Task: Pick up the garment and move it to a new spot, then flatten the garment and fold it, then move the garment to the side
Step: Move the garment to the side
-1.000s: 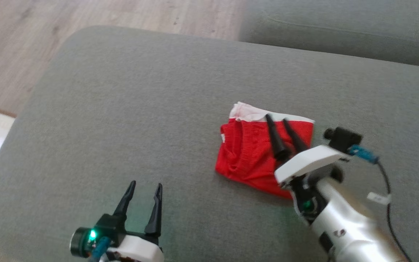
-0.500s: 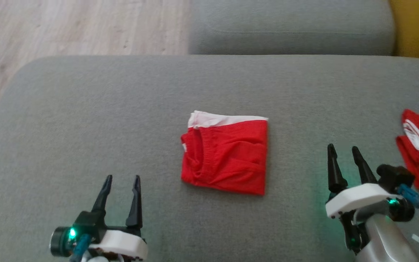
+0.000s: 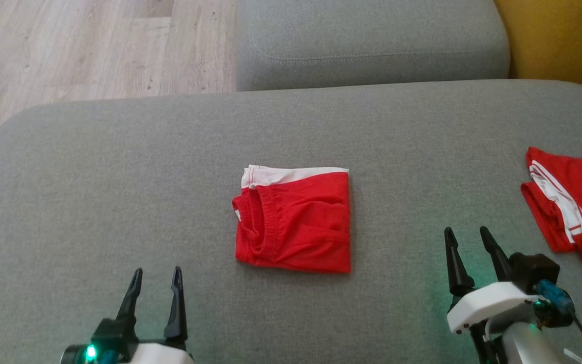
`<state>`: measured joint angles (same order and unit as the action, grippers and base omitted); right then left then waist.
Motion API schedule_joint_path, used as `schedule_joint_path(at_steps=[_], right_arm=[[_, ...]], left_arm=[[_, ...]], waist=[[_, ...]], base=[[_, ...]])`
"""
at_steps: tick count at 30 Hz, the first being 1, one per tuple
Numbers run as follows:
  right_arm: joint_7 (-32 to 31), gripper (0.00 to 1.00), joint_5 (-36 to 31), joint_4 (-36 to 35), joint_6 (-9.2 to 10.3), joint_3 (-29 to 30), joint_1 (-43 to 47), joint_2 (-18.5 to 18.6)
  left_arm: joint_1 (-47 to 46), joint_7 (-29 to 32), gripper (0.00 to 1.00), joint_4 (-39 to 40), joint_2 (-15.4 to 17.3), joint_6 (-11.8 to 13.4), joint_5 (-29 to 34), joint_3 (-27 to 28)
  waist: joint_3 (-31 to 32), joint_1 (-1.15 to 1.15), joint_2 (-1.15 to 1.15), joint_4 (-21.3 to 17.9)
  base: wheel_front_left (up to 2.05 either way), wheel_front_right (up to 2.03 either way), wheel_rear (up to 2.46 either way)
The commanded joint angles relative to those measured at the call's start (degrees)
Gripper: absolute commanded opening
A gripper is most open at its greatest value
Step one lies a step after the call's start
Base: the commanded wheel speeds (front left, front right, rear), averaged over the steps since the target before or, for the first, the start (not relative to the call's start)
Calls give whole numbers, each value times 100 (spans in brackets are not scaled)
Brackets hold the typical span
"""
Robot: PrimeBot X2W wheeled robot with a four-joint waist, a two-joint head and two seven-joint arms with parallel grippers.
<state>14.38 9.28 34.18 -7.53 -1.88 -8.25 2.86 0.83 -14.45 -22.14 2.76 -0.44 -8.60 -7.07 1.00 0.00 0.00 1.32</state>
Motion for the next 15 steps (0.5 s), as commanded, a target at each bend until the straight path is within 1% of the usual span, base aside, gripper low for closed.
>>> schedule_joint_path(at_steps=[1, 5, 15], right_arm=[[62, 100, -14, -209, 4, -170, -114, 2], [62, 100, 17, -201, 4, -183, -51, 2], [62, 100, 76, -180, 4, -245, -80, 2]], left_arm=[[-93, -55, 100, 227, 11, 64, -69, 252], [6, -55, 100, 288, 11, 113, -92, 261], [-42, -55, 100, 327, 11, 110, -133, 161]], waist=[[26, 0, 0, 1], [56, 0, 0, 17], [-62, 0, 0, 128]], base=[[0, 0, 0], [0, 0, 0], [0, 0, 0]])
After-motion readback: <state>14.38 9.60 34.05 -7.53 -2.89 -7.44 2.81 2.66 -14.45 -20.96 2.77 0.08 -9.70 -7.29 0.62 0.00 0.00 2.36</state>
